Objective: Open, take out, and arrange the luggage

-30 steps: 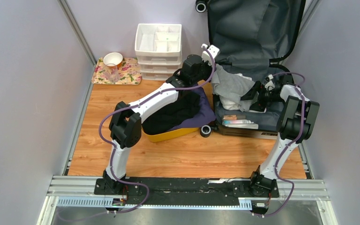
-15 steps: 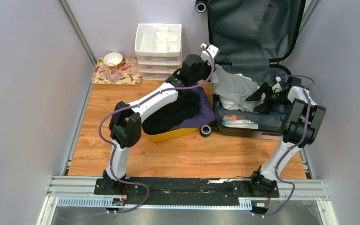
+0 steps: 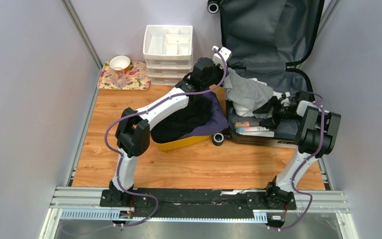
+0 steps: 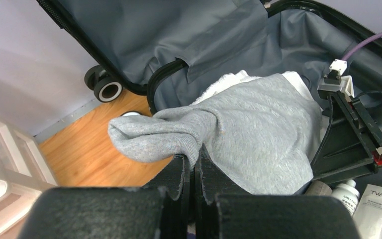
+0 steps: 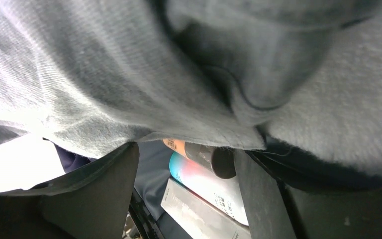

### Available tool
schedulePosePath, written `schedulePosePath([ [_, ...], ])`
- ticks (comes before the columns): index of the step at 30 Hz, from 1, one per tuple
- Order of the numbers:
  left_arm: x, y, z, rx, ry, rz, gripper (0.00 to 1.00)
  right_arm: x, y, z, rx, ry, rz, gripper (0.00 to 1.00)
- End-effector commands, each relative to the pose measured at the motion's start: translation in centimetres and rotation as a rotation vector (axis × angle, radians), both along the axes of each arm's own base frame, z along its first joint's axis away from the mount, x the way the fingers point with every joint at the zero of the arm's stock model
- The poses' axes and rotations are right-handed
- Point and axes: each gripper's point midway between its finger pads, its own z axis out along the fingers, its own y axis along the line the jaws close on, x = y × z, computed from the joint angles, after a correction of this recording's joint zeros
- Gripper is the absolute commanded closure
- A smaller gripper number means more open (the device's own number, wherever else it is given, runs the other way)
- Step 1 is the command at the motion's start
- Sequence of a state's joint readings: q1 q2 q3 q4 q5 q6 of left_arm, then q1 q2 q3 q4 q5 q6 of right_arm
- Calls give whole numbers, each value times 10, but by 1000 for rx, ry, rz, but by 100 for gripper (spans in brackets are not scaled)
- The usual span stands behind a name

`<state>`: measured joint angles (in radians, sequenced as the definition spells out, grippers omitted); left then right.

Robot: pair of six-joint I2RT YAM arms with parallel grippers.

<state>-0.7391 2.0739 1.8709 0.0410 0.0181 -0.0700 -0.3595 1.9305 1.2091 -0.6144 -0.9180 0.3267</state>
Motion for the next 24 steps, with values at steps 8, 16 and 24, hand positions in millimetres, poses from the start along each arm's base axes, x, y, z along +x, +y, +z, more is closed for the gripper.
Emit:
schedulePosePath([
  [8, 0, 7, 37, -69, -50, 12, 100, 33, -22, 24, -45, -242, -62, 25],
  [16, -1, 4, 40, -76, -52, 2, 100, 32, -30, 43, -94, -351, -94, 26],
  [24, -1, 5, 40, -79, -51, 1, 100, 24, -28, 29, -103, -281, -110, 25],
])
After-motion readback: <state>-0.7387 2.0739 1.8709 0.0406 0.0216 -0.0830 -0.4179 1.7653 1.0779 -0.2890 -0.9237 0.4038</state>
